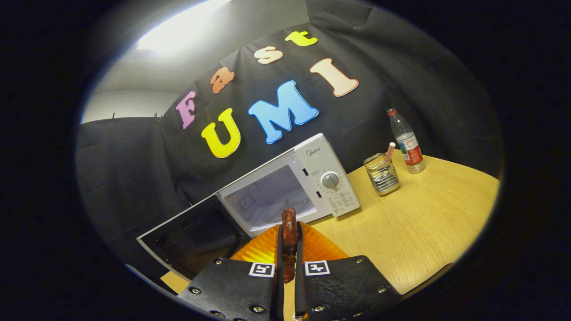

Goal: Open the microwave, put the food inside, and close the microwave door.

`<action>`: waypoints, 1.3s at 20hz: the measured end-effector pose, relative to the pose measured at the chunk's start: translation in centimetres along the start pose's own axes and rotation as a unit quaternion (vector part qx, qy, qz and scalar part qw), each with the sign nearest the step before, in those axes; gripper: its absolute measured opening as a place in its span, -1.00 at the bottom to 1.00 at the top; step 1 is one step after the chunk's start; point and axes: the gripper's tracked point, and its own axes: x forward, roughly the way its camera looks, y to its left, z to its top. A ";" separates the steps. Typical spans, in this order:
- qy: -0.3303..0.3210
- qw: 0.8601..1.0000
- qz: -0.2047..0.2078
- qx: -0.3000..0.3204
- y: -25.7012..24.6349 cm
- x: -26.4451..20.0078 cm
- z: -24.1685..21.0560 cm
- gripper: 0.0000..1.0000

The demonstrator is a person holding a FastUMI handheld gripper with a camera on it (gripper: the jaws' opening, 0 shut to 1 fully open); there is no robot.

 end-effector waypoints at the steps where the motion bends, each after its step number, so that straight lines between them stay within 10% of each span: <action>1: 0.000 1.000 0.006 0.004 0.8 0.8 0.2 -0.80; 26: 0.034 0.997 -0.056 -0.027 7.1 29.3 -4.7 -0.80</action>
